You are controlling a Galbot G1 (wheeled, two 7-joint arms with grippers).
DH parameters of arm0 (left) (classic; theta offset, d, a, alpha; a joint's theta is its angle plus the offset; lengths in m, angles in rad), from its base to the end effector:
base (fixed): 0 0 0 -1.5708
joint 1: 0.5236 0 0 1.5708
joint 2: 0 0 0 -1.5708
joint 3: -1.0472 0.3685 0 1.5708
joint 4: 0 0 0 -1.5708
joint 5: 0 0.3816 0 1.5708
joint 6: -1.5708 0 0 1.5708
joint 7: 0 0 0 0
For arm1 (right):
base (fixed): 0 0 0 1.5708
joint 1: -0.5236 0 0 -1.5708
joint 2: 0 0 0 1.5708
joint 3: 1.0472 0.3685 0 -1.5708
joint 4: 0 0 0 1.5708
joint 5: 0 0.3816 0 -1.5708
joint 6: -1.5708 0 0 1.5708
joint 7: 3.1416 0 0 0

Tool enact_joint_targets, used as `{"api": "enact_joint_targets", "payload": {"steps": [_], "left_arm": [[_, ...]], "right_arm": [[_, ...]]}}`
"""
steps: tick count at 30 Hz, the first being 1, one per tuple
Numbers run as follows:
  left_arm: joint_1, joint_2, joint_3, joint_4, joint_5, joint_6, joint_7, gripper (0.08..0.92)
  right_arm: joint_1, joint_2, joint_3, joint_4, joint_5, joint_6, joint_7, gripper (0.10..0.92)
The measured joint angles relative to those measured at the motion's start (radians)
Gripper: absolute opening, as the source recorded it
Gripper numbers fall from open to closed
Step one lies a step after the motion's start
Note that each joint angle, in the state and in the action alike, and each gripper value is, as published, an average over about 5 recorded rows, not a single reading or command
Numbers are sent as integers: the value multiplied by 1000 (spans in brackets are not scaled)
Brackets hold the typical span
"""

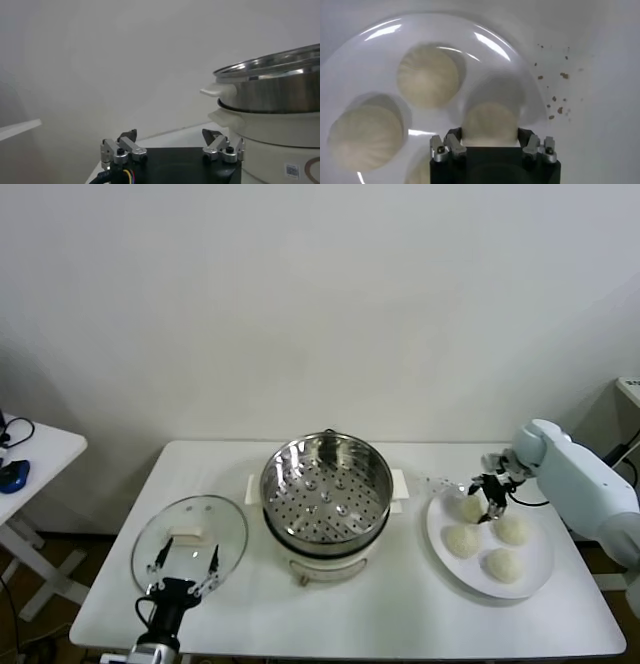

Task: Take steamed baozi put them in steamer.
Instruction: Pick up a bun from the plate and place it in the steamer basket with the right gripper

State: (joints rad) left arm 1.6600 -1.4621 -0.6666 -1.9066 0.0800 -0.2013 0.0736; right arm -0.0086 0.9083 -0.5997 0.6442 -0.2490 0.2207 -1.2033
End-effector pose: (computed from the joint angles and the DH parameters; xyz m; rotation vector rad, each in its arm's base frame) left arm 0.1561 0.0774 -0.3980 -0.0472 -3.0382 -0.3723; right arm 0.6175 -0.2514 -0.2485 1.3476 -1.3424 1.3097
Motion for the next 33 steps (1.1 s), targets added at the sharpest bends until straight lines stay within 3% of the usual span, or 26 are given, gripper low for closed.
{"api": "enact_joint_targets", "payload": {"steps": [9,19,26,33], "left_arm": [[0,3,0,4,2,0,0,823],[1,5,4,0,13,1,2,823],[7,5,9,-8,20,3,2,823],[15,5,10,-15,22,4,3,823]], "right_arm": [[121,-48,-115,129,71,12,-23,719],[365,-74,-312,382,132,60,-36,721],[474,-35,-381,553,95,107,-36,721],[503,56,-404,626,15,158,-28,721]]}}
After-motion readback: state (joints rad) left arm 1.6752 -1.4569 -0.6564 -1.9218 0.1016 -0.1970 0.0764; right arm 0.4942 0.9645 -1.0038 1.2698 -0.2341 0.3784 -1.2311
